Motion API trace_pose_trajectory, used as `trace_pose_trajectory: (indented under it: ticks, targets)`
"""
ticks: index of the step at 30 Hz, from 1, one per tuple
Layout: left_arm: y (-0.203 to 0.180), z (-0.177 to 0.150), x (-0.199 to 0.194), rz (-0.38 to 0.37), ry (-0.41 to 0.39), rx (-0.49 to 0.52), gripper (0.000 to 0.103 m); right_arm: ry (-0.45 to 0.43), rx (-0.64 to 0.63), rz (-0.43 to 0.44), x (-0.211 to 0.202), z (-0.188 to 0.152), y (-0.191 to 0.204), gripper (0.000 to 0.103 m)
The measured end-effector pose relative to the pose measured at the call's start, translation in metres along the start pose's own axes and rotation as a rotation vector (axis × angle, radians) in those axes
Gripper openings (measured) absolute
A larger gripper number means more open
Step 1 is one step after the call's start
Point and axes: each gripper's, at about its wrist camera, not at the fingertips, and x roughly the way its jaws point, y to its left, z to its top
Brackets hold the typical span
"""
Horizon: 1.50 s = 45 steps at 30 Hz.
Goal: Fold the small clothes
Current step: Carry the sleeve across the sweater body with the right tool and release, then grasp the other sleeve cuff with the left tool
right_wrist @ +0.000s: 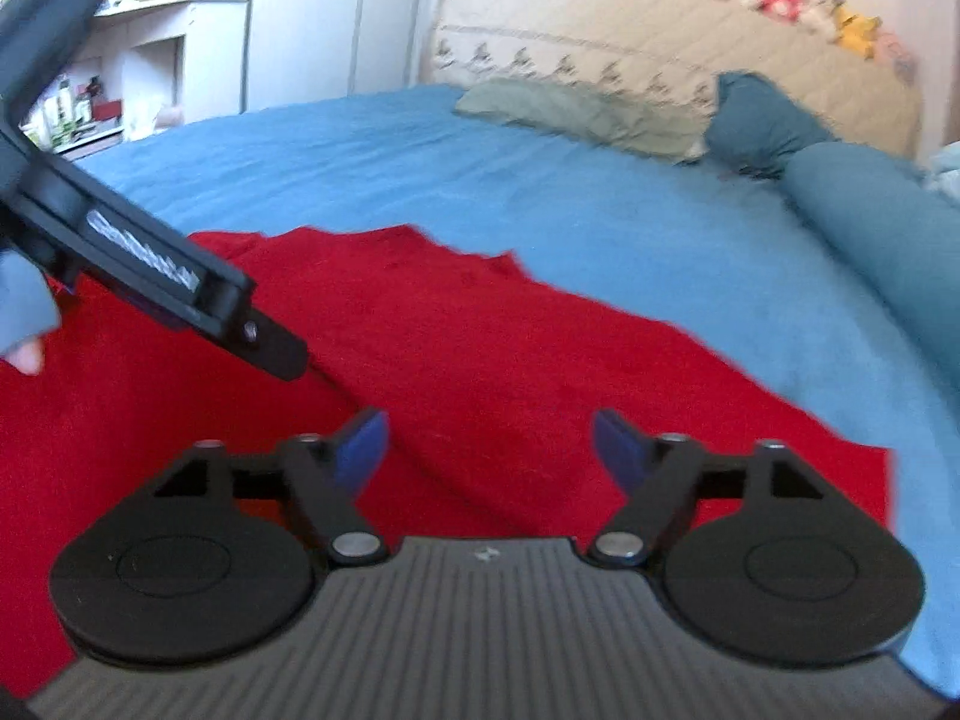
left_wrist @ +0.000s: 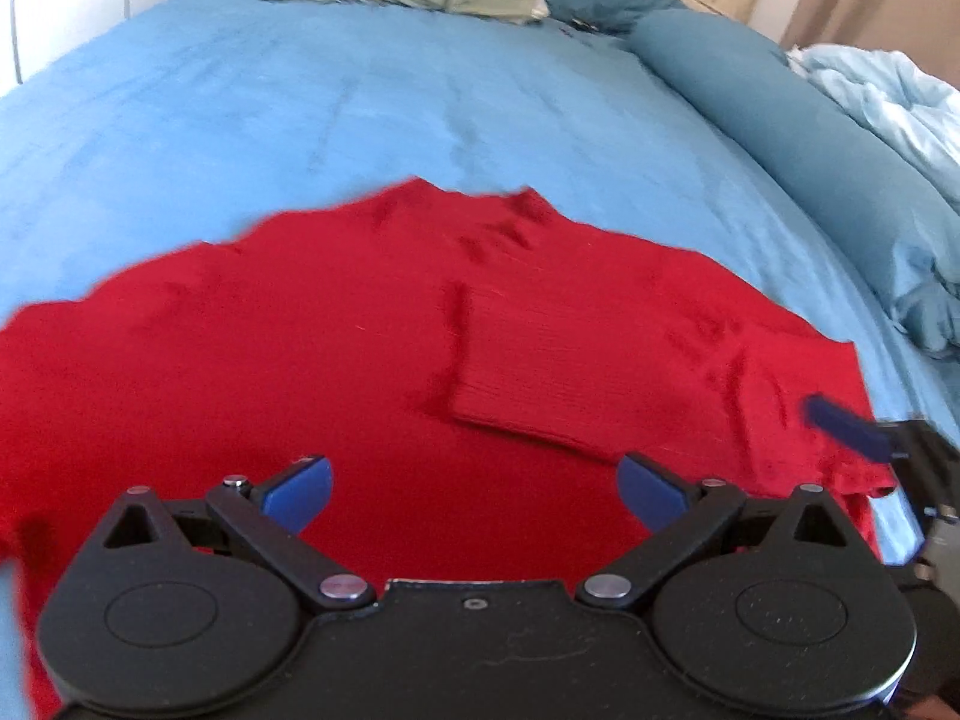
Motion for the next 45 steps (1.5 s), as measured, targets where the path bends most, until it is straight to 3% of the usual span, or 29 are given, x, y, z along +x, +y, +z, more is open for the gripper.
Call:
trace_pose_trajectory:
  ticks: [6, 11, 13, 15, 16, 17, 24, 28, 31, 37, 43, 45]
  targets:
    - [-0.022, -0.005, 0.023, -0.035, -0.010, -0.028, 0.091, 0.016, 0.023, -0.069, -0.041, -0.023, -0.036, 0.103]
    - [-0.043, -0.004, 0.039, 0.061, -0.045, 0.021, 0.085, 0.026, 0.125, -0.192, -0.061, -0.042, -0.065, 0.103]
    - [-0.050, -0.002, 0.045, 0.089, -0.064, 0.036, 0.072, 0.051, 0.186, -0.246, -0.064, -0.050, -0.076, 0.103]
    - [-0.055, 0.002, 0.048, 0.101, -0.087, 0.032, 0.037, 0.075, 0.224, -0.283, -0.065, -0.058, -0.085, 0.103]
    - [-0.057, 0.004, 0.046, 0.107, -0.098, 0.033, 0.027, 0.087, 0.233, -0.302, -0.064, -0.062, -0.087, 0.103]
    - [-0.060, 0.006, 0.044, 0.109, -0.111, 0.036, 0.006, 0.099, 0.237, -0.316, -0.063, -0.065, -0.089, 0.103]
    - [-0.066, 0.029, -0.004, 0.117, -0.309, 0.072, 0.005, 0.163, 0.302, -0.315, -0.035, -0.058, -0.097, 0.103]
    - [-0.036, 0.041, -0.039, 0.164, -0.409, 0.053, 0.005, 0.146, 0.292, -0.324, -0.017, -0.047, -0.095, 0.103]
    - [-0.006, 0.035, -0.057, 0.214, -0.437, 0.035, 0.005, 0.159, 0.272, -0.331, 0.003, -0.037, -0.094, 0.103]
    - [0.055, -0.002, -0.059, 0.246, -0.395, -0.041, 0.005, 0.181, 0.239, -0.364, 0.012, -0.036, -0.089, 0.103]
    - [0.079, -0.038, -0.043, 0.250, -0.344, -0.086, 0.005, 0.208, 0.228, -0.441, 0.009, -0.038, -0.103, 0.103]
    - [0.083, -0.045, -0.041, 0.247, -0.320, -0.086, 0.006, 0.213, 0.257, -0.416, 0.004, -0.043, -0.112, 0.103]
